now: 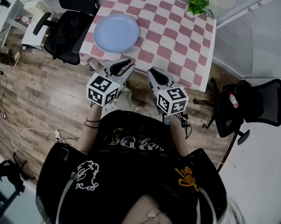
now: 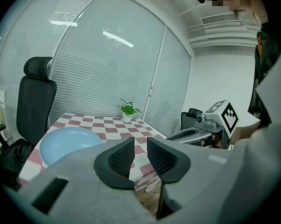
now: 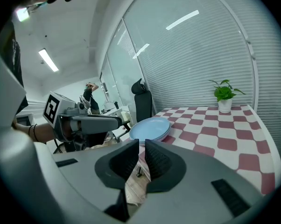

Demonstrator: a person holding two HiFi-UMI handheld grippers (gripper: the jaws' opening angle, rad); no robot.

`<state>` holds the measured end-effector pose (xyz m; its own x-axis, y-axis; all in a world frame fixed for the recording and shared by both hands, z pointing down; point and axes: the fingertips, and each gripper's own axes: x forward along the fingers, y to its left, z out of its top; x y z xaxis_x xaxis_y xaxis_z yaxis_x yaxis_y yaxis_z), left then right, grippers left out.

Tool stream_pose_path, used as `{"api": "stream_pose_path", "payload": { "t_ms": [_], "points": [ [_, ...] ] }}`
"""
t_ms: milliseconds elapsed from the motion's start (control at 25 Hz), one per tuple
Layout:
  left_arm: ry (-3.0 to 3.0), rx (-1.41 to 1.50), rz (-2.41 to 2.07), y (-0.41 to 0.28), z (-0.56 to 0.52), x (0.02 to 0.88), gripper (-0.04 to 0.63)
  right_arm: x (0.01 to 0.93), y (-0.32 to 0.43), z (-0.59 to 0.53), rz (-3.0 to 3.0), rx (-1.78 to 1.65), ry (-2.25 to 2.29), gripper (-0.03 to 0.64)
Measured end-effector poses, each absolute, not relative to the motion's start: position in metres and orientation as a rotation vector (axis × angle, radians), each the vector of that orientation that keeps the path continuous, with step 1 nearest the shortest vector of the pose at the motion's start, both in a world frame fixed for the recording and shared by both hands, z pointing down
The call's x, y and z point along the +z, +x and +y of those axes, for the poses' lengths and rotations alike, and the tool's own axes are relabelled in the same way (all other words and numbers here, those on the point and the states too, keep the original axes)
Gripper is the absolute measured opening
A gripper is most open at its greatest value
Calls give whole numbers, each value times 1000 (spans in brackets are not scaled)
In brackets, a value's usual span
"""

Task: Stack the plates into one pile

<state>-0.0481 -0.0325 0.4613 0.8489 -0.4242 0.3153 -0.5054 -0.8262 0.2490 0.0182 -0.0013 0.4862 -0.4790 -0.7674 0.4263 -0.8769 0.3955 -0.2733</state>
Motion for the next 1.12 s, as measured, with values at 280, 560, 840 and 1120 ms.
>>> {"api": "stream_pose_path", "payload": {
  "t_ms": [280, 560, 840, 1120],
  "points": [
    [2641, 295, -784, -37, 51, 461, 94, 483, 37, 83, -2450, 687, 1452, 43],
    [2648, 348, -776, -35, 101, 460, 94, 479, 37, 128, -2484, 689, 1465, 40],
    [2686, 388, -710, -34, 119, 455, 94, 472, 30, 137, -2490, 696, 1510, 38],
    [2717, 416, -636, -62, 131, 450, 94, 470, -4, 136, -2459, 717, 1545, 32]
  ]
}}
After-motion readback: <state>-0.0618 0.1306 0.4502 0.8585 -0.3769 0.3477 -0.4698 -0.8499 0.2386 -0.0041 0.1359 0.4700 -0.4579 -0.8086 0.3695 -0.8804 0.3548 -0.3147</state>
